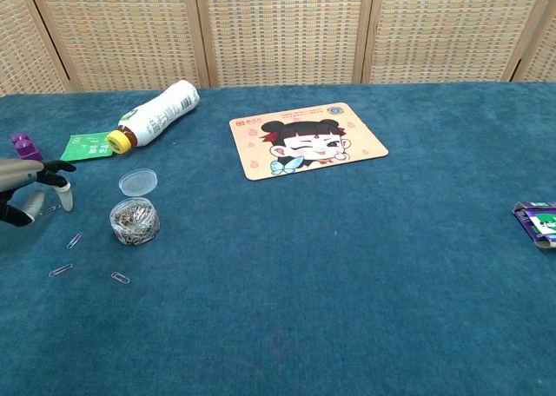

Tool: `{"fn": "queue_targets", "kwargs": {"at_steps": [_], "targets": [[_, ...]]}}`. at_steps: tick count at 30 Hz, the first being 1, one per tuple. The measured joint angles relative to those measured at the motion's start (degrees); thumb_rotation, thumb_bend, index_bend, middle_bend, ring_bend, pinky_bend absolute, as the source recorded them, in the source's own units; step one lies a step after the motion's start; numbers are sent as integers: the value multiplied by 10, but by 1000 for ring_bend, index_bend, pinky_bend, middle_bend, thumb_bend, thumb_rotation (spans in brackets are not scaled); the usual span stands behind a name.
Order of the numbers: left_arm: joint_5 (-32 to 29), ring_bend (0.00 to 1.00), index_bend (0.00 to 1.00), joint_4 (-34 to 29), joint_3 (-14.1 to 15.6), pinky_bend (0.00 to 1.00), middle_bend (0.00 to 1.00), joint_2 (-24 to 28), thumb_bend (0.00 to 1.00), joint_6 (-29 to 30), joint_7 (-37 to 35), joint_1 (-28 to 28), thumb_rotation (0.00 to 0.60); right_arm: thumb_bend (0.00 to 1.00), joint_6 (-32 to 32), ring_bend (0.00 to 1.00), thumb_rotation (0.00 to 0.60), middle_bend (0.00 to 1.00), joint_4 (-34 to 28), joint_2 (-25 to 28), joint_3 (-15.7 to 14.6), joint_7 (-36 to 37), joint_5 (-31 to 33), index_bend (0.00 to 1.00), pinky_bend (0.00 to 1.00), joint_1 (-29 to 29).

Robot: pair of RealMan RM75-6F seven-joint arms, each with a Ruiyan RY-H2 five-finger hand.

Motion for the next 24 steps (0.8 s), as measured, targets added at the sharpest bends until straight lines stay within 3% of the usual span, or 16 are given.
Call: {"fn": "queue_targets", "kwargs": {"at_steps": [7,24], "targets": [[3,0,359,-18,0,0,0,12,851,19,3,3,600,0,-1,0,600,0,0,0,0,2,0,0,0,0],[-25,0,359,63,-5,0,0,-10,851,-10,-20,4,600,0,-1,0,600,0,1,-1,0,0,1,0,0,0]]}}
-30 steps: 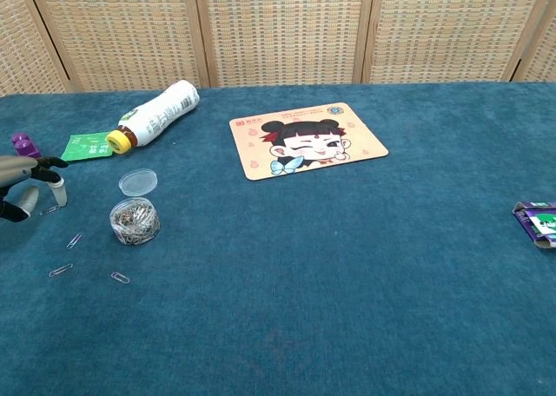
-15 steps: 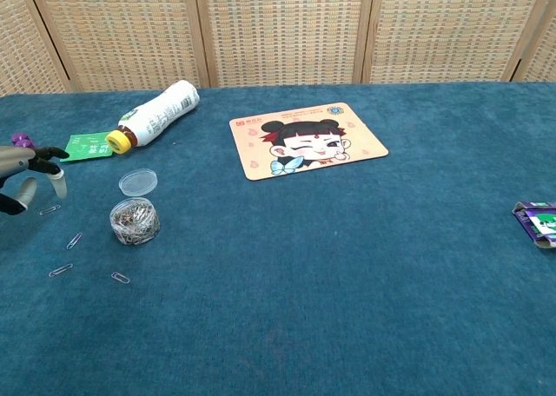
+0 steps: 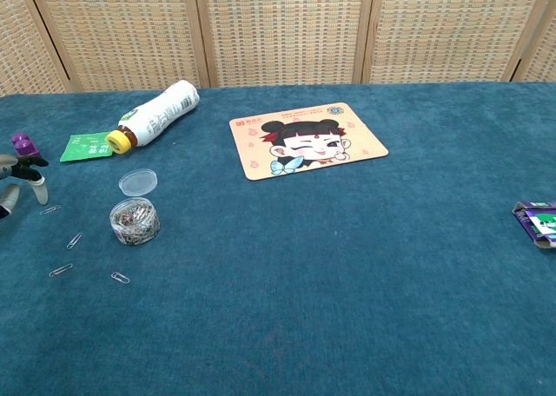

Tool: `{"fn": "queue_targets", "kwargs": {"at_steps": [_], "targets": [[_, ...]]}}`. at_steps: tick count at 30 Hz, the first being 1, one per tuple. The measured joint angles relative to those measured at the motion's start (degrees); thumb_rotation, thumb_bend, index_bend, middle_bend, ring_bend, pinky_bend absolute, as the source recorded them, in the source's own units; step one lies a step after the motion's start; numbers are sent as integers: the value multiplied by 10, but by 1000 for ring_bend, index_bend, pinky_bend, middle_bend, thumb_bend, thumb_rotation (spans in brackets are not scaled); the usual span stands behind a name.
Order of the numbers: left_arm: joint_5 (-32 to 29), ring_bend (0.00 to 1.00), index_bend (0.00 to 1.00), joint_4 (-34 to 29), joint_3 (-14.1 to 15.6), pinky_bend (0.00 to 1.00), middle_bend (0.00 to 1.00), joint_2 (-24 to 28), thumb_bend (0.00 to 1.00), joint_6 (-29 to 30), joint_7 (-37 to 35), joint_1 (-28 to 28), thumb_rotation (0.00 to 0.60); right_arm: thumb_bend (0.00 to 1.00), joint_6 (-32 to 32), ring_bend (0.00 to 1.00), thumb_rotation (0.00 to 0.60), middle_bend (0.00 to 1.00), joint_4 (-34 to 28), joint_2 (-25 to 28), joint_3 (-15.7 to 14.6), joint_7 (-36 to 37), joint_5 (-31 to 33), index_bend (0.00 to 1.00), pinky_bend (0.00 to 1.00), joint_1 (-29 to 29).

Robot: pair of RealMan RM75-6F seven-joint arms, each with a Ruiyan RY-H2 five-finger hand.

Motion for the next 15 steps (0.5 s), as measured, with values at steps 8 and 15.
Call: {"fn": "queue_targets", "kwargs": {"at_steps": [8,15], "targets": [[6,0,359,-7,3,0,0,-3,850,-1,1,-2,600,0,1,0,600,0,0,1,0,4,0,0,0,-1],[24,0,360,-21,7,0,0,-1,851,-2,-8,-4,600,0,2,0,600,0,0,2,0,5,-1,0,0,-2]]}}
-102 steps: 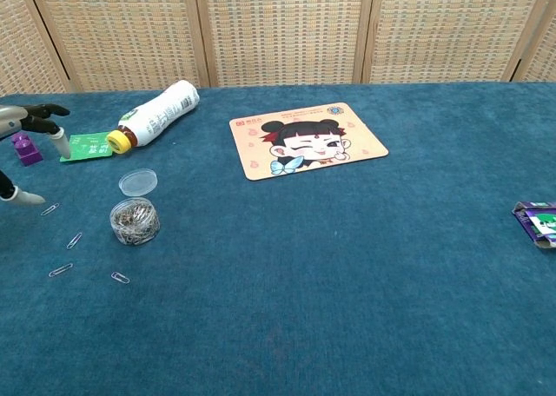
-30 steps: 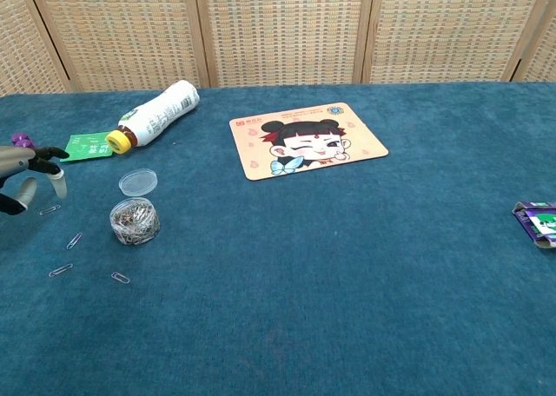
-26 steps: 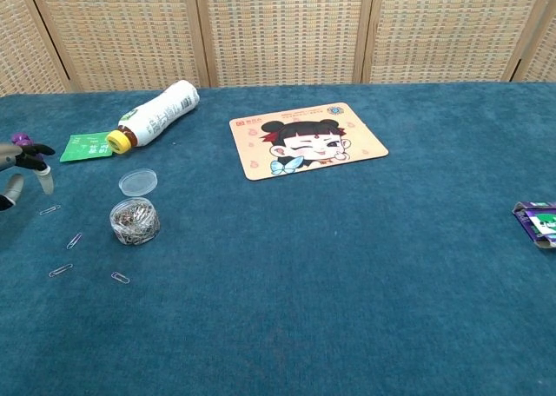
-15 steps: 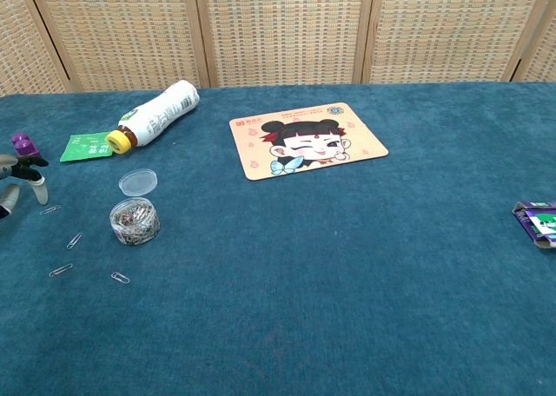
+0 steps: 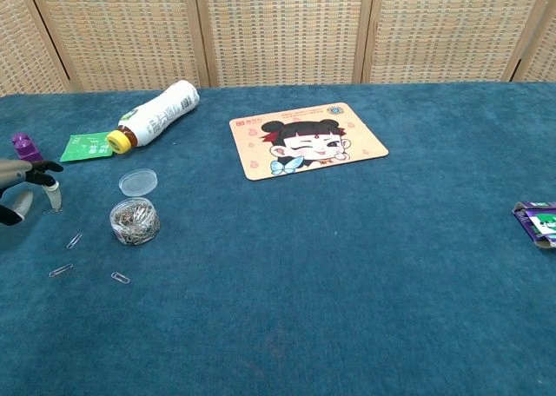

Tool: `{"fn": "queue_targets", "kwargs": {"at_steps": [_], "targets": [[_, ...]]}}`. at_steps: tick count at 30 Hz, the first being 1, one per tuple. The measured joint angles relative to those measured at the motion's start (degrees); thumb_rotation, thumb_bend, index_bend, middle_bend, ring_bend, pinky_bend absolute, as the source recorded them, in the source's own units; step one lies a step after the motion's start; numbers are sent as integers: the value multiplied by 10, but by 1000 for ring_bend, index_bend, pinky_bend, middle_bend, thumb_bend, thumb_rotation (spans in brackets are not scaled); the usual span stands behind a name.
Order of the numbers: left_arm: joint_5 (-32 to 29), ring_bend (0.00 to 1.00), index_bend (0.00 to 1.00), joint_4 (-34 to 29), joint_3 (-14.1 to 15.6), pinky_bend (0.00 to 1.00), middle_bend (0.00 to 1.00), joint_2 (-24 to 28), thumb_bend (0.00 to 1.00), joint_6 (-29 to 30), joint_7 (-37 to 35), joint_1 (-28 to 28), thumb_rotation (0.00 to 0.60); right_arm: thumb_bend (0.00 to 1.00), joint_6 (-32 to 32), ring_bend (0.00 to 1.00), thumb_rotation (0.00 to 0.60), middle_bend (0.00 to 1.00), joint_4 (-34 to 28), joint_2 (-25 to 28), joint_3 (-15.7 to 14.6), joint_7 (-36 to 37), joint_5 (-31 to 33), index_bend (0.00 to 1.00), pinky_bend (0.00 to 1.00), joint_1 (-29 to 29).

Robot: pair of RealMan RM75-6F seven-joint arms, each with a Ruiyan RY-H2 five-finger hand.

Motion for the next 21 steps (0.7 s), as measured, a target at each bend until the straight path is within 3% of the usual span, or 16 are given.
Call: {"fn": "queue_targets", "kwargs": {"at_steps": [9,14,16,18,21], "targets": [[11,0,391,-33,4,0,0,18,851,-14,-21,-1,600,0,0,0,600,0,0,1,0,1,0,0,0,0],[27,0,392,-38,3,0,0,21,827,8,-31,1,600,0,1,0,600,0,0,1,0,2,0,0,0,-1],[40,0,389,-36,1,0,0,21,700,26,-39,4,600,0,1,0,600,0,0,1,0,2,0,0,0,-1],[60,0,377,-29,0,0,0,19,471,50,-52,8,600,0,1,0,600,0,0,1,0,2,-1,0,0,-1],[80,0,372,-9,0,0,0,14,307,71,-63,12,600,0,1,0,600,0,0,1,0,2,-1,0,0,-1]]}}
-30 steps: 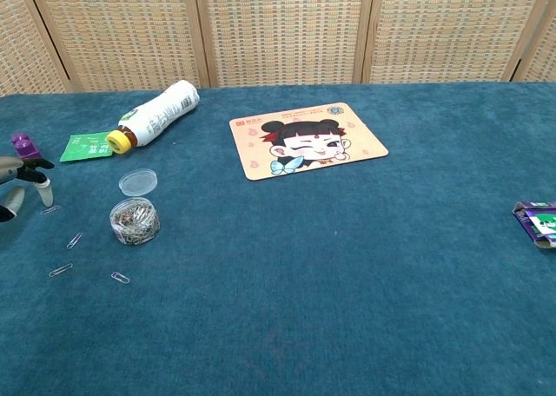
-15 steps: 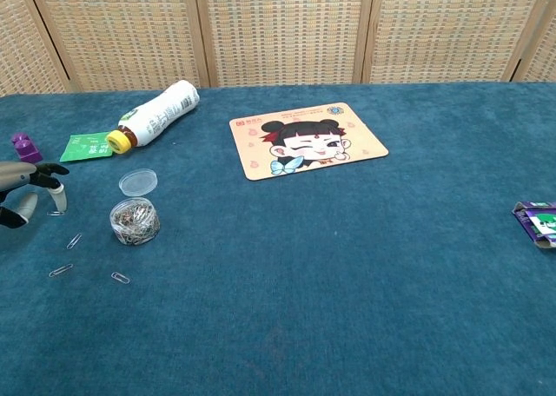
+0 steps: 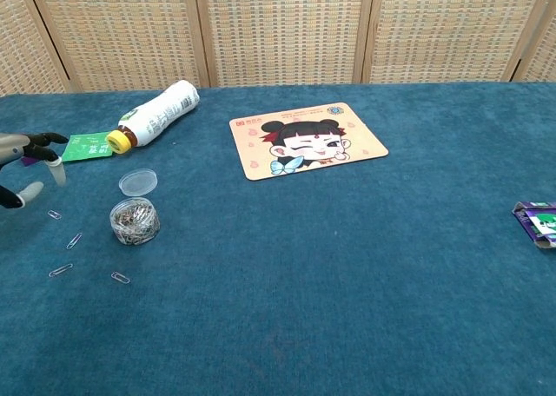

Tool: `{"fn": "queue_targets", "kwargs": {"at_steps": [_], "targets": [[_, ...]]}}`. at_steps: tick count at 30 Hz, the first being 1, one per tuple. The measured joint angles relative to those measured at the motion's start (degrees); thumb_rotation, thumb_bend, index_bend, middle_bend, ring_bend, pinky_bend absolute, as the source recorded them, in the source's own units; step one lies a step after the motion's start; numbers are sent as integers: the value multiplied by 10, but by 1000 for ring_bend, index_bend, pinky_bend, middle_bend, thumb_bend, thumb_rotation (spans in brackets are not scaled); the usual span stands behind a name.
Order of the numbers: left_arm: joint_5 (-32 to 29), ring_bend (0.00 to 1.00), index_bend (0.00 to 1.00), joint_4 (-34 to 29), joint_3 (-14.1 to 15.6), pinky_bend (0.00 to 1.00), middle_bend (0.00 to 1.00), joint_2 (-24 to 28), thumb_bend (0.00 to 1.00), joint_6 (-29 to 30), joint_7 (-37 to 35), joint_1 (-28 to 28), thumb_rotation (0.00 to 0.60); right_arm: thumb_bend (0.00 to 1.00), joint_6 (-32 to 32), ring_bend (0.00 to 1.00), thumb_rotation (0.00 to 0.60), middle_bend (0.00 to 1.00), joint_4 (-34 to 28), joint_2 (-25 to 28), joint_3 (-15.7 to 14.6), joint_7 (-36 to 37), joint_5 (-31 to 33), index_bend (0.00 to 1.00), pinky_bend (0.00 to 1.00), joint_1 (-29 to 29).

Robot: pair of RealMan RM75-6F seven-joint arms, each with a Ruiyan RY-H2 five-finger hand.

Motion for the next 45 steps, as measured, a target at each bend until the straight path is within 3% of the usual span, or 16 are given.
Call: {"fn": "queue_targets", "kwargs": {"at_steps": [13,22,45], "targets": [[30,0,505,82,11,0,0,-33,339,-7,-42,2,600,0,-3,0,600,0,1,-2,0,-4,1,0,0,2],[34,0,506,102,8,0,0,-44,386,-16,-57,-2,600,0,-3,0,600,0,-1,-4,0,-10,2,0,0,2],[39,0,506,139,9,0,0,-77,390,-22,-68,0,600,0,-4,0,600,0,2,-2,0,-2,3,0,0,2]]}}
